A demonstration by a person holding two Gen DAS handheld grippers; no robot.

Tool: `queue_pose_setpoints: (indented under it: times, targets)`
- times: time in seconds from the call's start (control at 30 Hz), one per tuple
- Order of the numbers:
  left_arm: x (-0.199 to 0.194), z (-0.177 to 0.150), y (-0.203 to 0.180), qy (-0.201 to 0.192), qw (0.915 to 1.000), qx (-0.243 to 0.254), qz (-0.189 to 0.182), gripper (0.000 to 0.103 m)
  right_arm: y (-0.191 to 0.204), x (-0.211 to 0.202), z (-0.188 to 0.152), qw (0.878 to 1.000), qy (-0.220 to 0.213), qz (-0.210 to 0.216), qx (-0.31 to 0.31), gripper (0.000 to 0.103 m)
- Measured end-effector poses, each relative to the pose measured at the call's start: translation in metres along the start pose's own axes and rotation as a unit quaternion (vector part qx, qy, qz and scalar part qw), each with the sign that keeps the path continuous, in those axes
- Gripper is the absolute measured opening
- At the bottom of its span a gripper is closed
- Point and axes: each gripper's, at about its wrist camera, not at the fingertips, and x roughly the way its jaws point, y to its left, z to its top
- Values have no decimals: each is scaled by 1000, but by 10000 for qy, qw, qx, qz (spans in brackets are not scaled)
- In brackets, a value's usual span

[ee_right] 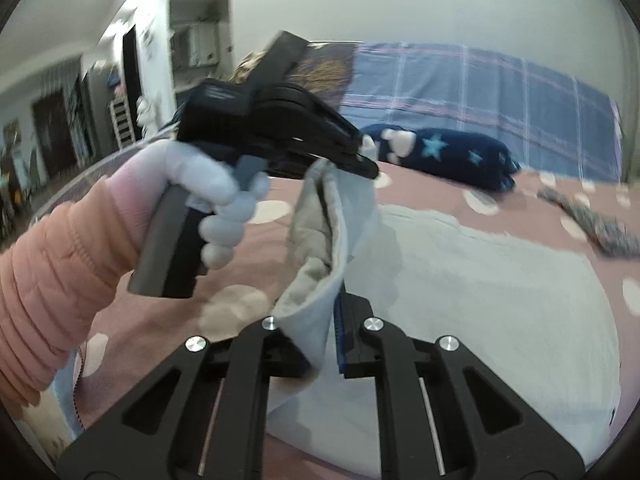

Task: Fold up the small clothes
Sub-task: 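Grasp the grey shirt edge with both grippers and lift it, then fold the lifted edge over the shirt and open both grippers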

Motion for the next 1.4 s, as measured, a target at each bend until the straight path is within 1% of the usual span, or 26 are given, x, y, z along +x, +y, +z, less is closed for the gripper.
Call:
queue_pose_setpoints:
  times: [0.07,0.13,0.37,0.57,0.73,0.9,1.03,1.2,1.27,1.3,1.33,1.37,1.4]
  targets:
    - [10,0,-17,45,10000,53,23,8,-26,-5,-5,9990,39,178,420,8]
    - [21,0,-33,75,9999,99,-10,8,-47,-12,-10,9971,11,261,708,8]
    - [66,-1,-94,174,9995,248,-54,8,-104,-42,-27,9915,-177,256,1266,8]
    - [106,-7,-139,366,9985,408,-63,8,-158,-67,-44,9824,-277,190,1836,8]
    - [134,-14,-179,527,9961,710,-76,8,-189,-87,-61,9762,-352,-15,2140,7]
    - [163,-24,-207,774,9918,1018,74,8,-210,-99,-76,9689,-364,-57,2446,7]
    - [181,-33,-220,932,9875,1242,262,8,-219,-101,-86,9646,-273,-57,2623,7]
    - [198,-40,-228,971,9834,1435,543,8,-228,-101,-93,9617,-215,-57,2733,7]
    - [205,-41,-228,991,9835,1406,565,10,-227,-102,-95,9604,-213,-46,2778,7]
    - [206,-41,-229,987,9837,1401,542,13,-228,-103,-96,9591,-204,-20,2822,6]
    - [206,-41,-231,962,9845,1390,475,20,-228,-104,-97,9585,-198,5,2843,6]
    - [203,-41,-232,933,9852,1384,379,24,-229,-105,-98,9578,-183,31,2868,6]
    - [199,-40,-235,885,9862,1376,267,32,-230,-105,-100,9569,-165,57,2898,6]
